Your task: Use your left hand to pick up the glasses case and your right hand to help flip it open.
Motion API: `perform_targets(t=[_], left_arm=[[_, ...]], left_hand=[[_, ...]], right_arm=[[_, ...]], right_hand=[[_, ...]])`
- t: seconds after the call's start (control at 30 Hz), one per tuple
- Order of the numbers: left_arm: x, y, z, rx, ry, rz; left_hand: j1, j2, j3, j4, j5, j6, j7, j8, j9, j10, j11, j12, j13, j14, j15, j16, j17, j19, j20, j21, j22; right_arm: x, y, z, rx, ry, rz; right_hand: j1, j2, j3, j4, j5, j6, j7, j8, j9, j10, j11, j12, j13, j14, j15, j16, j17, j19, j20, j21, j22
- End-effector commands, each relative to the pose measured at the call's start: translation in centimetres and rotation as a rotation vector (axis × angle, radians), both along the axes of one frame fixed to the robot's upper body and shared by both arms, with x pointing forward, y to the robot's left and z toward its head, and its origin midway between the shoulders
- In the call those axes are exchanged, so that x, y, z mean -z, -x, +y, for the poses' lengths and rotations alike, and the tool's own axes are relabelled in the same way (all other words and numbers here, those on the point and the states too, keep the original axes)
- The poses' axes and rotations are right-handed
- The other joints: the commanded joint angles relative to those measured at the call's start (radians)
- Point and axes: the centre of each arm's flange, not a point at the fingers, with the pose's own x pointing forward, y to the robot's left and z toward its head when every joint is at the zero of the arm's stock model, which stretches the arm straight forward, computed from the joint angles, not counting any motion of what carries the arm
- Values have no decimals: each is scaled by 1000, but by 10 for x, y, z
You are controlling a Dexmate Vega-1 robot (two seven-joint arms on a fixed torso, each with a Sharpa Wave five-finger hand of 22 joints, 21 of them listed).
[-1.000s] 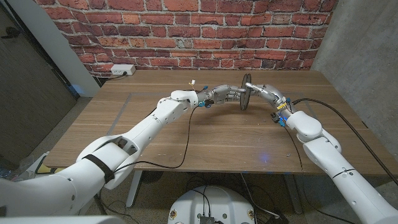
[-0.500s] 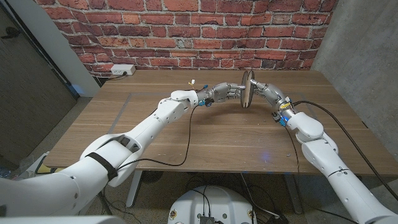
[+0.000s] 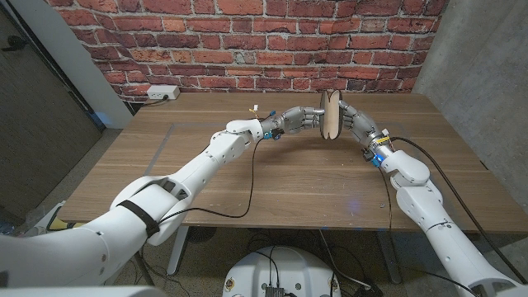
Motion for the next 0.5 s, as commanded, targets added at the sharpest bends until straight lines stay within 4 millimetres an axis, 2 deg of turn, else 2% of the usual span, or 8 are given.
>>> perform_targets(t=[0.03,0.5], left_arm=[[0,3,-4,33,26,-4],[-1,8,-9,84,68,-6]], left_hand=[[150,146,43,43,6,352,-48,8,8,132,-137,1,113,-2,-171,-3,5,-5,2,9,1],[153,146,42,42,6,356,-51,4,8,129,-141,2,114,-3,-172,-5,10,-3,0,14,2]], right_arm=[[3,-8,6,-185,-82,1],[14,-27,16,-431,-212,42]], right_hand=[[18,14,-2,0,5,74,-65,-3,4,102,-96,4,2,13,-111,2,1,8,-1,3,2],[18,13,-9,2,4,78,-65,-10,4,109,-98,1,2,21,-116,1,2,7,-6,5,4]])
